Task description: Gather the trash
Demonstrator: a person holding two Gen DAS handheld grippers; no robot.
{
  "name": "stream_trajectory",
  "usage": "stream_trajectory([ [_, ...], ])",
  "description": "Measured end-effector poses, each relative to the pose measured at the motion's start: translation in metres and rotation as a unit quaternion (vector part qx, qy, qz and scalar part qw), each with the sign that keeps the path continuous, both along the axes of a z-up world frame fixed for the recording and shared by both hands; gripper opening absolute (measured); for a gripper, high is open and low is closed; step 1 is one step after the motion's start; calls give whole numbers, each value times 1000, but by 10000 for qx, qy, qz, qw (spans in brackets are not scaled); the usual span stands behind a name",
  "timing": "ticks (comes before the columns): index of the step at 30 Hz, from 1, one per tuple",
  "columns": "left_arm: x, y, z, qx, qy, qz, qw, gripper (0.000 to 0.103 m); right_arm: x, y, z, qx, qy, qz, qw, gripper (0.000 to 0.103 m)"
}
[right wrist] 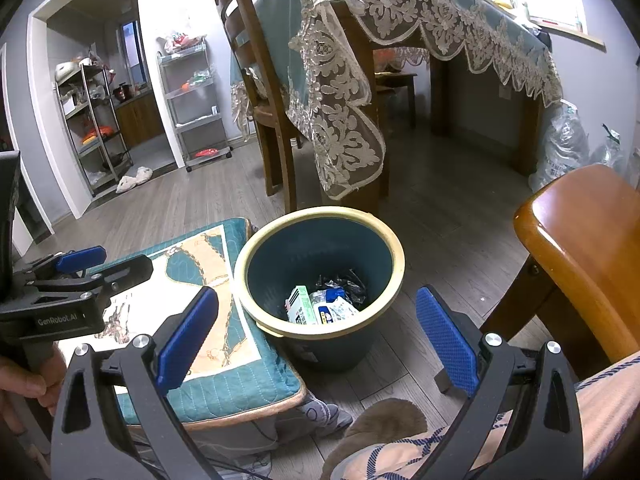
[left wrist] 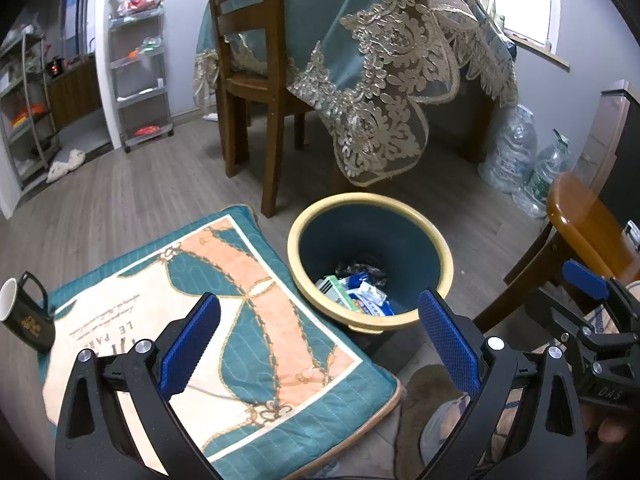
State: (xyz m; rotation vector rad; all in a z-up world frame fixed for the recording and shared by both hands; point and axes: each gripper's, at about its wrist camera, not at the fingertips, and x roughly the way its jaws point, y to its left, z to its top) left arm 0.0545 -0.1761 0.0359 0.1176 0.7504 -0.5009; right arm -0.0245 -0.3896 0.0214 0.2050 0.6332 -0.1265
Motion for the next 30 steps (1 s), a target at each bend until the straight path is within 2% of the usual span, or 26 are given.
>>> stream_trajectory([
  [12, -1, -1, -1, -10, 7, -19, 10000, 98, 0, 0, 0, -5, 1, 0, 10000, 97],
  [17, -2, -1, 0, -151, 56, -64, 9998, 98, 0, 0, 0, -3, -1, 1, 10000, 97],
  [30, 1, -2, -3, -89, 76, -44, 9999, 98, 0, 0, 1, -7, -3, 2, 10000, 97],
])
